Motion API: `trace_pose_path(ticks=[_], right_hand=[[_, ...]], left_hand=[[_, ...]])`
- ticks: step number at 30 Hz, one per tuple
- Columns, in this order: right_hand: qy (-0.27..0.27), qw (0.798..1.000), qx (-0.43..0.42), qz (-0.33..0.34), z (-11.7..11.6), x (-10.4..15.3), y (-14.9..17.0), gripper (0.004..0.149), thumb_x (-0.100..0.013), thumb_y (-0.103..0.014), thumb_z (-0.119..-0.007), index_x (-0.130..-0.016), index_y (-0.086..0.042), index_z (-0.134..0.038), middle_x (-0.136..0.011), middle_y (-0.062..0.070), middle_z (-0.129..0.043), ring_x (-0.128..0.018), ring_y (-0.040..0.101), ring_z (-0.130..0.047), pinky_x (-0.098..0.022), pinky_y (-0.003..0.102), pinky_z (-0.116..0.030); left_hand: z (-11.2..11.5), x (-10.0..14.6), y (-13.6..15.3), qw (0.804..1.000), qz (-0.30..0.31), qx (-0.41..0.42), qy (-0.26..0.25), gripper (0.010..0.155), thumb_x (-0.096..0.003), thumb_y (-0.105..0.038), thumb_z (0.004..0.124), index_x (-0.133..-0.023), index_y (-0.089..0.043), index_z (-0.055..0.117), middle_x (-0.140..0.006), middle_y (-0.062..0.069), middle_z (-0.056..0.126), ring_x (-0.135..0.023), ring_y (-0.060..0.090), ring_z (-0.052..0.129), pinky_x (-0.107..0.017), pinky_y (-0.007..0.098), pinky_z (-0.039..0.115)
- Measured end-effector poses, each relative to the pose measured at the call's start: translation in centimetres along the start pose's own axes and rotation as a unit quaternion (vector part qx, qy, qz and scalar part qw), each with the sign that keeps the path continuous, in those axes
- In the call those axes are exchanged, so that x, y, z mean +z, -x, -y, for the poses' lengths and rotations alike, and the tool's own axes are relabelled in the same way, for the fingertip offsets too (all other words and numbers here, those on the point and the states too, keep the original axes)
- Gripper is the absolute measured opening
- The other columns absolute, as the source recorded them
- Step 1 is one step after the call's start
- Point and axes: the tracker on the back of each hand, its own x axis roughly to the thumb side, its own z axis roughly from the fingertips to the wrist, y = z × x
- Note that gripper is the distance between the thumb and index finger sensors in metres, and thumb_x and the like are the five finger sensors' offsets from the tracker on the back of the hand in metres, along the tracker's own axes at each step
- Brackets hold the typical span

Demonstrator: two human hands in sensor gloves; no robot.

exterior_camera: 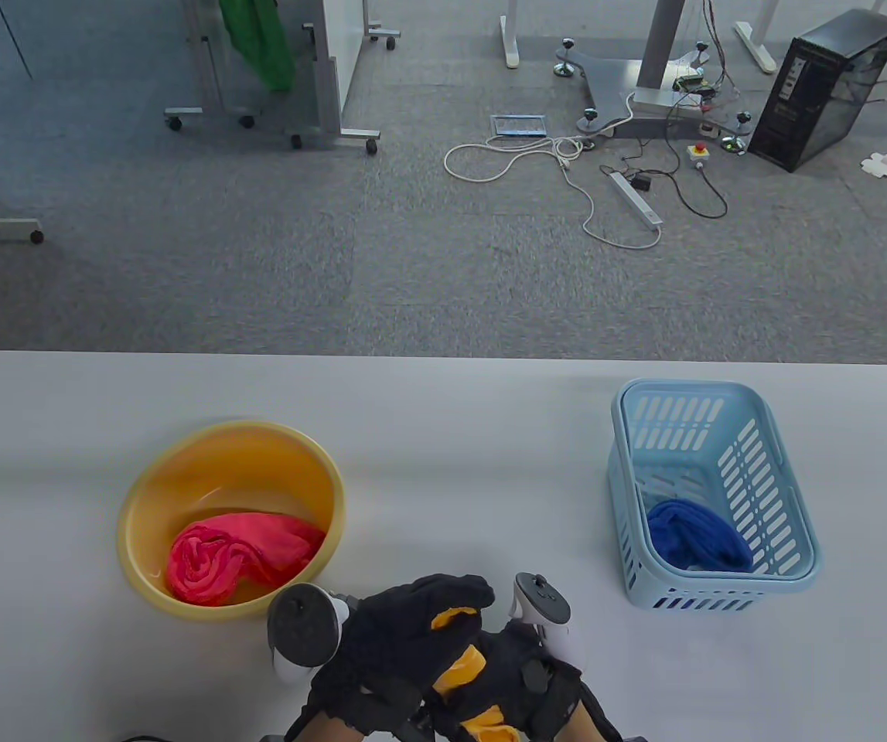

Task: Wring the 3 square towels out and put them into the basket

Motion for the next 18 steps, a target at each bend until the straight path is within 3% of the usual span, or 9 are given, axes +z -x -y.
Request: trace_pose_path(ticks=[11,18], right_hand=[[-0.023,1.0,-0.016,-0.001,-0.48,-0.33,0.33,0.064,-0.032,-0.048,-0.11,-0.076,-0.007,-0.089,-0.053,0.004,-0.104,-0.018,0.027,-0.106,-0.008,0.028,-0.095],[0.0,1.0,0.004,-0.009,0.24,0.49,-0.16,0.065,-0.03,-0.047,-0.112,-0.076,-0.006,-0.091,-0.05,0.007,-0.106,-0.018,0.029,-0.106,-0.008,0.03,-0.095]], left_hand=[[0.09,-0.12,-0.57,1.0,0.017,-0.015,0.019,0.046,-0.0522,-0.036,0.091,-0.095,-0.023,0.084,-0.075,0.005,0.099,-0.027,0.043,0.089,-0.004,0.034,0.076],[0.76,0.05,-0.2,1.0,0.011,-0.015,-0.004,0.047,-0.0539,-0.038,0.091,-0.098,-0.024,0.081,-0.077,0.004,0.097,-0.03,0.042,0.088,-0.005,0.034,0.077]])
